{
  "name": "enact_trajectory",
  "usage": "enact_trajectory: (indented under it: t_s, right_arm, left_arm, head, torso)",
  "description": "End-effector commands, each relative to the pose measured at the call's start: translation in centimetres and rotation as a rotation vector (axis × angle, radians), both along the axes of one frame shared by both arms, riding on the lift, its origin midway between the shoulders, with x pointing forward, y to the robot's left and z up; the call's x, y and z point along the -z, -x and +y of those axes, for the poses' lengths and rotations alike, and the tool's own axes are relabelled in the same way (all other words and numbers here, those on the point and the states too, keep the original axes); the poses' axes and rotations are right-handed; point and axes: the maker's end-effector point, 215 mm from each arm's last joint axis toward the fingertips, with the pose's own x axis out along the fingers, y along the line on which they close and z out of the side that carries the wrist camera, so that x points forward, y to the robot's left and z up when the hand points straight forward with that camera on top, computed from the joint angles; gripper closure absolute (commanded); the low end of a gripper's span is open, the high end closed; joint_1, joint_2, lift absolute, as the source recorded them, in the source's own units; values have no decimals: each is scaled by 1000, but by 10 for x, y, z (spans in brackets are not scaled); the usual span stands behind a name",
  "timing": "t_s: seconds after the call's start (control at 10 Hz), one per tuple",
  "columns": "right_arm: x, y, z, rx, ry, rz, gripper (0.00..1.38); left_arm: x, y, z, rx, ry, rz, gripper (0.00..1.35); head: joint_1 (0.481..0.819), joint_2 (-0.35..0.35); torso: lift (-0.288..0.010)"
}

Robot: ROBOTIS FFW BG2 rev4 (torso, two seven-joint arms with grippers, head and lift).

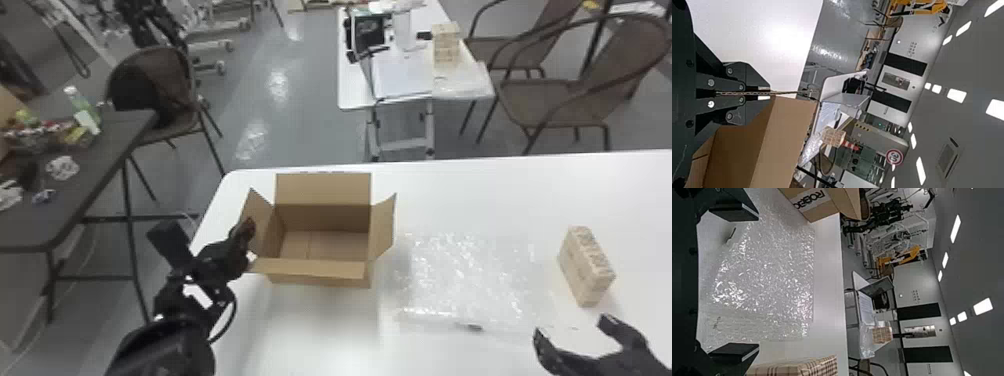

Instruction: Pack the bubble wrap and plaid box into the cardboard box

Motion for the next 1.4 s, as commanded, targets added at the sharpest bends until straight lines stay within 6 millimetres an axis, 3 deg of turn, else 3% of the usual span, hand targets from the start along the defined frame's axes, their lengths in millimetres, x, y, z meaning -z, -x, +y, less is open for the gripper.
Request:
enact_trajectory:
  t_s: [0.0,0.3,0.6,0.7,1.0,1.3]
  right_arm:
    - [-7,-2,2,6,-9,-3,127]
    - [-11,-5,-2,32,5,50,128]
    - [-11,-34,6,46,25,123,127]
    - [-6,-45,15,60,-2,161,128]
    - [28,-67,72,-15,-125,344,128]
    - [14,-102,110,-55,-128,370,127]
  left_arm:
    - [-5,-1,-1,1,-22,-17,1208]
    - [0,5,-6,-14,-25,-3,1208]
    - [1,7,-16,-26,-1,-9,1208]
    - [-1,6,-20,-18,-1,-12,1208]
    - [-5,4,-25,-9,2,-22,1208]
    - [-6,0,-39,9,12,-24,1208]
  head:
    - [695,239]
    - [695,233]
    - [695,225]
    - [695,220]
    - [695,239]
    - [695,277]
  torso:
    - [-44]
    - [-44]
    - [-44]
    - [-44]
    - [-44]
    - [-44]
